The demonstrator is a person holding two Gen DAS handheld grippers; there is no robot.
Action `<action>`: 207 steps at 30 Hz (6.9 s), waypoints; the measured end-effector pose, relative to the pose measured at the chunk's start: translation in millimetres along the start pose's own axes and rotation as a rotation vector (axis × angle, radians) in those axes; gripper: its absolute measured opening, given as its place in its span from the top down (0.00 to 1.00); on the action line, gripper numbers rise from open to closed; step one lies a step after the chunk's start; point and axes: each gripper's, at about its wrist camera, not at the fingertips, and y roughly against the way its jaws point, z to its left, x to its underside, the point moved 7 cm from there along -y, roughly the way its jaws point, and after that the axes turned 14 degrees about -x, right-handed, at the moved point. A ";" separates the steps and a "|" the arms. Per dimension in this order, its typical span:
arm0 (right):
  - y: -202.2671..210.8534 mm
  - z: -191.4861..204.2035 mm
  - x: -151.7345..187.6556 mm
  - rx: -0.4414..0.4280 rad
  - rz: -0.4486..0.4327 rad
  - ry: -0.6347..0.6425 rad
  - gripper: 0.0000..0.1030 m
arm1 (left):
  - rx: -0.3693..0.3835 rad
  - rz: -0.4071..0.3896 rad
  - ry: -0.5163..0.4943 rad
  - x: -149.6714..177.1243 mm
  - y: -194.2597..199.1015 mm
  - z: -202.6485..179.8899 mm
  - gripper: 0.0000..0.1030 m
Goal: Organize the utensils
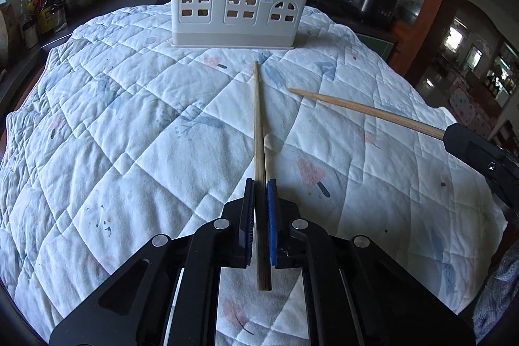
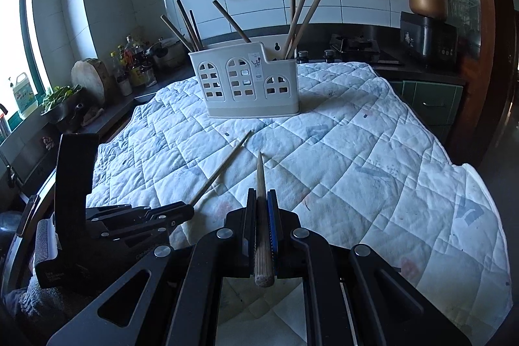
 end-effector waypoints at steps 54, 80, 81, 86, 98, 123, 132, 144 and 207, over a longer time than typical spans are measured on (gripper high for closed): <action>-52.0 -2.8 -255.1 0.013 0.041 0.248 0.94 | -0.053 -0.590 -0.015 -314.8 140.0 43.3 0.94; -85.1 -22.0 -238.2 0.022 0.098 0.216 0.92 | -0.039 -0.402 0.003 -290.7 50.8 58.0 0.91; -85.1 -22.2 -238.3 0.023 0.095 0.215 0.89 | -0.036 -0.405 -0.001 -290.0 51.9 57.6 0.91; -80.5 -19.8 -238.1 0.036 0.075 0.219 0.73 | -0.035 -0.426 -0.004 -285.2 64.7 56.3 0.84; -44.9 -15.6 -241.9 0.052 -0.005 0.216 0.56 | -0.015 -0.496 0.056 -252.1 116.4 71.9 0.48; -59.5 -18.1 -253.6 0.033 -0.001 0.183 0.75 | -0.015 -0.365 0.127 -119.5 106.1 107.5 0.26; -17.1 10.5 -206.5 0.104 -0.047 0.297 0.38 | -0.077 -0.372 0.123 -94.7 116.8 113.5 0.20; 19.7 33.6 -98.4 0.178 -0.089 0.319 0.10 | -0.181 -0.376 0.131 -61.1 137.2 120.6 0.16; 42.6 34.6 -30.2 0.123 -0.082 0.124 0.07 | -0.136 -0.404 0.113 -21.1 156.7 100.4 0.15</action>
